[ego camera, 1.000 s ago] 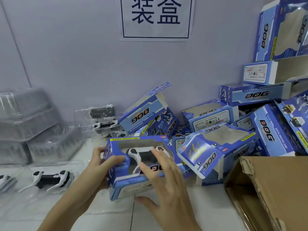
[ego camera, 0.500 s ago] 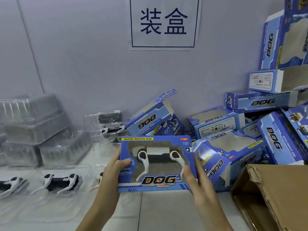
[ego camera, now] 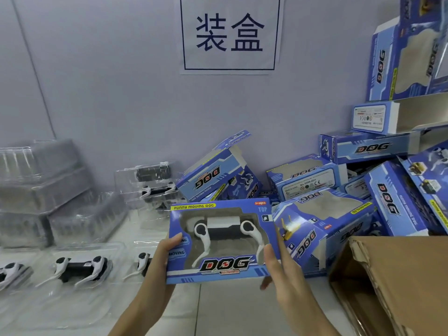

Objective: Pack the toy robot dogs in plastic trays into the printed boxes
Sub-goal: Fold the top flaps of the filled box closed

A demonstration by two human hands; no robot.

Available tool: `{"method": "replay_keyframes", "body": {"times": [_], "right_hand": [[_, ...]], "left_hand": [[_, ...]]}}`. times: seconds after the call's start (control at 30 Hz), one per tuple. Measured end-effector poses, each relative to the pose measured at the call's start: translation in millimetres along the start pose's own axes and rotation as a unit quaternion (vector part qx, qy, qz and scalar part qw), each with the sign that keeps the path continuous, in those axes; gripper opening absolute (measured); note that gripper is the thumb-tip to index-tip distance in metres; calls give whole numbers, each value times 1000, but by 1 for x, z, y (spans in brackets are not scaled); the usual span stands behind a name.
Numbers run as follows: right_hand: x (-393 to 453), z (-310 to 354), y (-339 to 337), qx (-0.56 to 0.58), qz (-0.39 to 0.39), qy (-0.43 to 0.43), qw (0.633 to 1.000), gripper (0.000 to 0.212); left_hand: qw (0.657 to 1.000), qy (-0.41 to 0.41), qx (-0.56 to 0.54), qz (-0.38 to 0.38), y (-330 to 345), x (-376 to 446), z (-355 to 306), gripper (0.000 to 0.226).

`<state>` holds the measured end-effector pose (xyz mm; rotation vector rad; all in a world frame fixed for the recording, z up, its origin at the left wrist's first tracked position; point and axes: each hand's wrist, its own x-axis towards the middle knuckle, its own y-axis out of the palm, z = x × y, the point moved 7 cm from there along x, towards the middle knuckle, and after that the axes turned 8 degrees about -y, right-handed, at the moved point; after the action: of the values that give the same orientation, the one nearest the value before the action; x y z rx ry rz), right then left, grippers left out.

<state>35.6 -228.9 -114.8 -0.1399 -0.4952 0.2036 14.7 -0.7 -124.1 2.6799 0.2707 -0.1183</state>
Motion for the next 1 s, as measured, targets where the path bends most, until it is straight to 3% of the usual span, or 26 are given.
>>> {"method": "replay_keyframes", "body": {"times": [0.07,0.13,0.2,0.27,0.37,0.47,0.5,0.57,0.6,0.63,0.67,0.7,0.73,0.77,0.83,0.93,1.0], "right_hand": [[1,5,0,6,25,9,1000,53],[3,12,-12,64,3,26,998,65],[3,32,-33,69,-53,2,996,68],[-5,48,-66,79,-144,-37,986,69],[-31,64,-127,150,-335,-67,928,70],[-67,61,-150,274,-441,-63,852,70],[-77,62,-142,281,-424,-55,859,71],[-76,75,-103,286,-319,24,903,91],[-80,74,-99,260,-339,-27,904,82],[-84,60,-88,302,-317,30,899,71],[-89,45,-88,194,-324,25,925,77],[-85,37,-70,184,-291,21,939,75],[-77,29,-67,178,-311,46,932,57],[-73,25,-67,149,-326,62,931,37],[-56,29,-69,55,-307,42,949,24],[-23,46,-71,-135,-216,-46,966,27],[1,52,-74,-339,-165,-97,921,42]], "left_hand": [[997,10,72,15,-1,-1,-3,18],[995,36,96,-7,-4,-1,-13,36],[994,63,90,0,3,3,-23,57],[992,80,91,21,6,5,-28,52],[971,130,200,-14,-3,10,-38,51],[963,130,236,-22,-9,6,-37,58],[962,125,242,-31,-10,5,-37,60],[953,124,271,-57,-11,6,-37,54],[941,140,300,-67,-9,3,-38,45],[925,166,332,-78,-7,-1,-40,34],[906,192,367,-84,-4,-5,-41,23],[888,210,400,-87,-1,-8,-41,17],[869,217,436,-87,1,-10,-39,16],[845,224,477,-90,2,-11,-37,18],[780,229,574,-97,3,-9,-31,32],[695,182,690,-87,1,-5,-21,65],[664,163,725,-80,-3,-2,-16,83]]}}
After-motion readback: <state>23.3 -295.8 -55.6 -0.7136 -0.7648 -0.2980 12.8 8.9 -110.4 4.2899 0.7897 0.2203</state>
